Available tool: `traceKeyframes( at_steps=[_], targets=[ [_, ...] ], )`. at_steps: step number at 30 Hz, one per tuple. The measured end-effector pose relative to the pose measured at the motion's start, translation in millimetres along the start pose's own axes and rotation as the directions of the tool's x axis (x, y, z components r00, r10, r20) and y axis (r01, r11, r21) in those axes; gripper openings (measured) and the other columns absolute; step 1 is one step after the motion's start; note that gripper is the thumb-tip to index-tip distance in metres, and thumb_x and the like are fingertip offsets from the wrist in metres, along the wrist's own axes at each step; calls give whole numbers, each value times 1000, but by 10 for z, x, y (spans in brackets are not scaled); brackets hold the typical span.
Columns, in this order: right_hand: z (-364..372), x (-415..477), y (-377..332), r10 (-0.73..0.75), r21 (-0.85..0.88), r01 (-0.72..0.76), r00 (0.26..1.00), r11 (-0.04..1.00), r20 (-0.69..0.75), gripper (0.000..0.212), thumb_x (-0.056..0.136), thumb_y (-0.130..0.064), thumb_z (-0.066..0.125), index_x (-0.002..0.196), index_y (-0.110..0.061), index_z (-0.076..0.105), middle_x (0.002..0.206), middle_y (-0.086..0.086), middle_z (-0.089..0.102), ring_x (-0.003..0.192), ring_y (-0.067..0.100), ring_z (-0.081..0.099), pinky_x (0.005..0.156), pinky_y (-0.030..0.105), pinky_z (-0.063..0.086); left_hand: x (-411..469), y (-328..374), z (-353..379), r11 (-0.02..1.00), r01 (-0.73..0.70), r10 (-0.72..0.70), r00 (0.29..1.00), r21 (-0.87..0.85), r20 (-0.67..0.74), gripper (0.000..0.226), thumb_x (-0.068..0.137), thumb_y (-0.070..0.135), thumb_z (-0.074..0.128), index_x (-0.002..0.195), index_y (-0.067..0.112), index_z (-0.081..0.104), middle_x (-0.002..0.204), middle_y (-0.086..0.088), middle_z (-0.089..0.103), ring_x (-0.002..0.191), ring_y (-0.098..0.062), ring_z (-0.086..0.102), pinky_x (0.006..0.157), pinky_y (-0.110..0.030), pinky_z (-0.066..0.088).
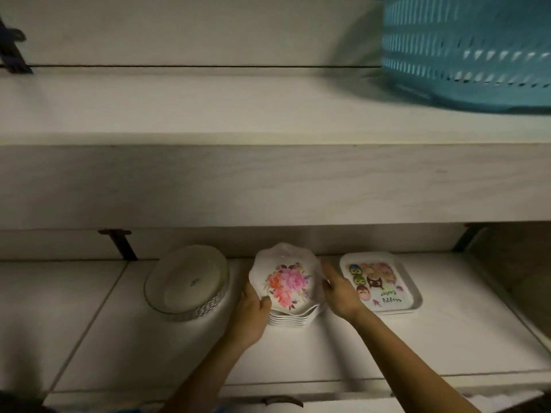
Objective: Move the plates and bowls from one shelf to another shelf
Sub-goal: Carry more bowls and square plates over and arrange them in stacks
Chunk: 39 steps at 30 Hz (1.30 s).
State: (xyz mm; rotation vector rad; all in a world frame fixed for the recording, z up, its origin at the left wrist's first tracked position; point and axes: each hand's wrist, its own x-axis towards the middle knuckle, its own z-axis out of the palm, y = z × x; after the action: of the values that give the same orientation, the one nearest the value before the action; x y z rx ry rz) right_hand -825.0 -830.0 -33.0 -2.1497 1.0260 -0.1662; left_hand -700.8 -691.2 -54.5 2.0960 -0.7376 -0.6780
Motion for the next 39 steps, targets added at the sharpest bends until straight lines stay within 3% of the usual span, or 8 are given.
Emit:
traceKeyframes(
  at_steps=[6, 11, 15, 19, 22, 27, 30, 39],
  targets=[
    [-1, 39, -11, 89, 84, -89, 996, 993, 2, 55, 100, -22, 33, 148, -11, 10, 142, 18, 43, 127, 33, 46, 100, 30, 37, 48, 143, -86, 990, 65, -71, 996, -124, -45, 79, 89, 33, 52, 147, 6, 5, 155, -15, 16, 141, -29, 22, 112, -34, 25],
    [29, -80, 42, 149, 176, -153, 988, 972, 34, 53, 97, -30, 41, 142, -6, 25, 141, 16, 45, 126, 33, 47, 101, 34, 38, 221, 148, -101, 994, 89, -90, 996, -59, -19, 46, 97, 23, 36, 138, 4, 32, 137, -21, 46, 125, -34, 45, 102, -37, 37],
    [134, -119, 54, 277, 354, -313, 949, 882, 149, 41, 95, -28, 45, 128, -3, 40, 117, 21, 61, 99, 37, 65, 72, 38, 57, 305, 64, -67, 961, 147, -152, 988, -235, -3, 41, 91, 2, 38, 132, 5, 41, 126, -18, 55, 99, -25, 53, 84, -30, 42],
    [263, -119, 33, 340, 509, -406, 914, 759, 221, 38, 96, -27, 40, 128, -7, 37, 118, 23, 60, 96, 35, 64, 53, 25, 52, 418, -79, 18, 865, 318, -318, 946, -388, 66, 34, 86, 4, 41, 118, 2, 50, 114, -22, 61, 99, -37, 59, 87, -46, 49],
    [273, -159, -14, 345, 586, -415, 909, 696, 234, 30, 96, -20, 39, 124, -8, 37, 120, 24, 57, 84, 27, 62, 42, 20, 50, 389, -67, 11, 800, 394, -389, 915, -453, 109, 30, 86, 0, 42, 113, -3, 54, 100, -18, 61, 94, -35, 59, 79, -37, 46],
    [294, -303, 67, 371, 592, -396, 913, 702, 170, 30, 92, -16, 44, 118, -1, 48, 111, 22, 61, 90, 34, 65, 66, 39, 60, 127, -3, -93, 825, 370, -336, 929, -427, 157, 28, 84, -4, 47, 108, 7, 56, 99, -17, 63, 92, -34, 60, 75, -40, 52],
    [172, -462, 144, 358, 632, -357, 924, 688, 132, 13, 92, -14, 44, 100, -9, 53, 103, 17, 64, 92, 33, 66, 73, 41, 60, -29, 136, -72, 881, 297, -261, 954, -369, 144, 20, 84, 1, 51, 97, 13, 61, 94, -13, 66, 88, -29, 63, 75, -40, 52],
    [-809, -662, 741, 268, 572, -199, 963, 796, -37, 19, 92, -15, 37, 96, -14, 56, 93, 13, 67, 82, 31, 67, 69, 42, 59, -428, 1002, 557, 960, 33, -17, 998, -279, 60, 8, 80, 34, 57, 72, 32, 59, 86, 7, 68, 89, -22, 67, 85, -45, 56]
  ],
)
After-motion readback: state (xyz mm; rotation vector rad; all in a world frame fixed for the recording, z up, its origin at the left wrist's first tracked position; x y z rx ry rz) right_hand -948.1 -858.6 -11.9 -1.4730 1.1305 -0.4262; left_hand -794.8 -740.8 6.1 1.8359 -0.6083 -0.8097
